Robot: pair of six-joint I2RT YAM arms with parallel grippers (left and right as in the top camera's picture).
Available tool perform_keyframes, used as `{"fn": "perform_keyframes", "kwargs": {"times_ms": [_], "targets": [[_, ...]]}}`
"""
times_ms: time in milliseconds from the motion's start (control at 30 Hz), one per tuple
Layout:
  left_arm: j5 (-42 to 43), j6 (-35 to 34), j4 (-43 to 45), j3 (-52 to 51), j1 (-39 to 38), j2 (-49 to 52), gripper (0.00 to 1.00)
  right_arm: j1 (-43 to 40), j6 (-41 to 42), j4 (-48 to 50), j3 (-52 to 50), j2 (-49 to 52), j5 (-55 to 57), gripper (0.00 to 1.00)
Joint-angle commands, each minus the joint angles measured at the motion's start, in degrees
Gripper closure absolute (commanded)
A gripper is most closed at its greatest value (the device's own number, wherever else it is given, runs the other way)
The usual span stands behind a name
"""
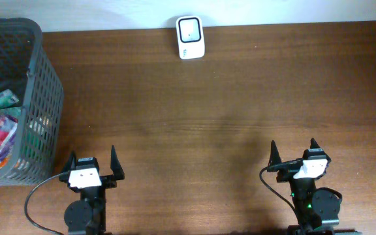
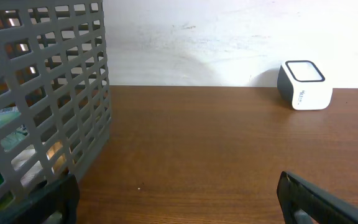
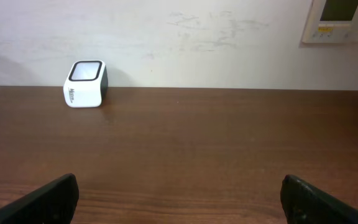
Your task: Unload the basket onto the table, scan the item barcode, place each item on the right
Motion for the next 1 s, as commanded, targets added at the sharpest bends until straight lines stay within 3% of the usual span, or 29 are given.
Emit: {"fn": "perform_keyframes", "kwargs": {"times_ms": [0,367,433,467,533,567,633,700,767,867,900,967], "targets": [[0.6,1.1,-0.1,-0.2,0.2,-0.3,0.01,0.5,0.5,-0.1,-0.5,-0.3,0.5,0.02],[1.1,0.8,0.6,-0.2,0.2,-0.3,0.01,0.5,0.5,-0.1,-0.5,-0.3,0.5,0.01],[7.1,-1.3,2.1,-0.2,0.2,-0.3,0.01,0.5,0.5,-0.1,-0.5,-0.3,0.5,0.02],[8.7,-1.5,4.7,-0.2,0.2,-0.3,0.01,0.5,0.5,-0.1,-0.5,-0.3,0.5,0.01],[19.9,-1.5,15.1,-0.2,0.2,-0.3,0.01,0.5,0.5,-0.1,-0.5,-0.3,0.5,0.02],[25.6,-1.5,23.9,-0.2,0.2,-0.3,0.01,0.5,0.5,-0.1,-0.5,-0.3,0.5,0.02],[27.4,-1.5,33.4,0.3,0.2,-0.3,0.01,0.5,0.5,-0.1,-0.5,-0.3,0.5,0.02],[25.2,-1.5,36.8,3.2,0.2,-0.2,0.01,0.5,0.5,-0.1,-0.5,-0.3,0.5,0.01],[21.0,-1.5,32.6,9.7,0.2,1.7,0.01,0.5,0.5,-0.1,-0.5,-0.3,0.5,0.02],[19.6,3.2,15.1,22.8,0.2,9.0,0.01,0.5,0.5,-0.1,-0.5,-0.3,0.5,0.02],[20.1,6.0,8.9,28.1,0.2,13.7,0.01,0.5,0.5,-0.1,-0.5,-0.3,0.5,0.01],[25.9,6.3,5.1,33.7,0.2,20.2,0.01,0.5,0.5,-0.1,-0.5,-0.3,0.5,0.02]]}}
